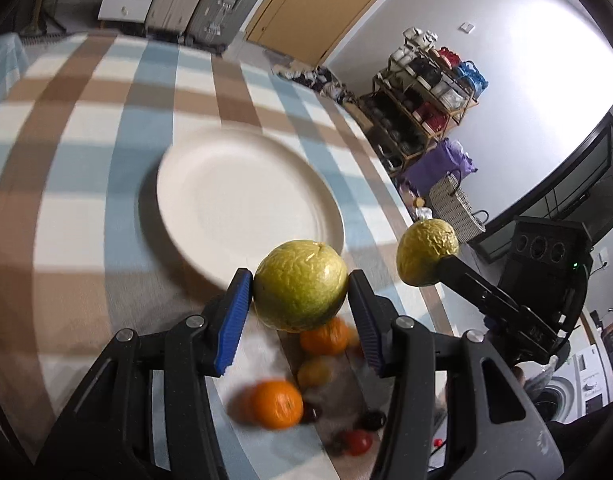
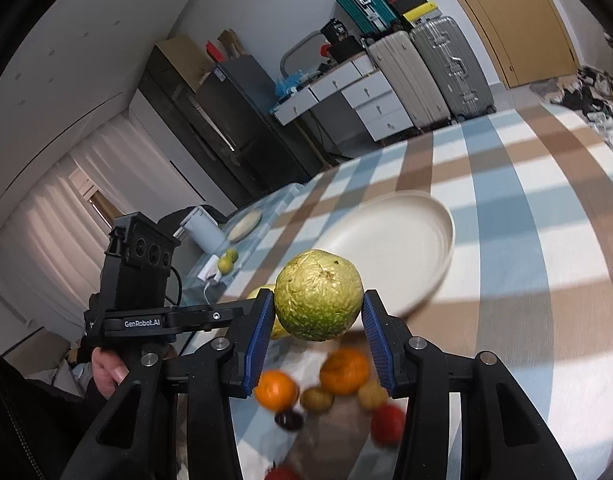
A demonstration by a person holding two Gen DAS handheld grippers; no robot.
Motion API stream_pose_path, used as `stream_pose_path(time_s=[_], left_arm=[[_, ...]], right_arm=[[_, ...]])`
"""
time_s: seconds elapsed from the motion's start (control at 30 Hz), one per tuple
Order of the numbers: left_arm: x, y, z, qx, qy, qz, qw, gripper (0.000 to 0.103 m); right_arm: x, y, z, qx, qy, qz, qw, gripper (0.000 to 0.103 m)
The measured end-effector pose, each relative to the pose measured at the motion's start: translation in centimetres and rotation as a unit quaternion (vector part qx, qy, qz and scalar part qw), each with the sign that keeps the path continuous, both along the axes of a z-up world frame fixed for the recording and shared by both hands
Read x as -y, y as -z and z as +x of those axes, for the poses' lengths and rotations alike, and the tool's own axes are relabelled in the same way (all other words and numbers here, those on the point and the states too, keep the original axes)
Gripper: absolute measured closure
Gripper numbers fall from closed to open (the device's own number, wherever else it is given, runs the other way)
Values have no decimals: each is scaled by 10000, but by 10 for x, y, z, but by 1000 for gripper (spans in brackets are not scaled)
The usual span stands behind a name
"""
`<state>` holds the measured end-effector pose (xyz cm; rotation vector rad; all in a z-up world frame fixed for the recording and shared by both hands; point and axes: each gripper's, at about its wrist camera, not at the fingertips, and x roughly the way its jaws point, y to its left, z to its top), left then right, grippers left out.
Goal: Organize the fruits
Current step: 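Carry both citrus fruits onto the cream plate and open both tools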
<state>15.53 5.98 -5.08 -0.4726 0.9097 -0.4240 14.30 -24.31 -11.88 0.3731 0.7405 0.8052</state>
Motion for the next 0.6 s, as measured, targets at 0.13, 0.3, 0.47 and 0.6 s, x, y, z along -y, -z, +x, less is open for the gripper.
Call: stream_pose_path(time_s=[0.13, 0.3, 0.47, 0.6], left_arm=[[-11, -17, 34, 101, -111, 32, 9999, 57], [-21, -24, 82, 133, -247, 51, 9996, 57], [-23, -9, 124, -25, -247, 122, 9996, 56], [-24, 11, 149, -199, -239, 156, 9994, 56]], right_arm=[[-5, -18, 28, 146, -78, -44, 9999, 58], [-10, -28, 77, 46, -142, 33, 9999, 58], [-25, -19, 123, -144, -250, -111, 9995, 58], [-42, 3, 153, -467, -394, -295, 9977, 58]])
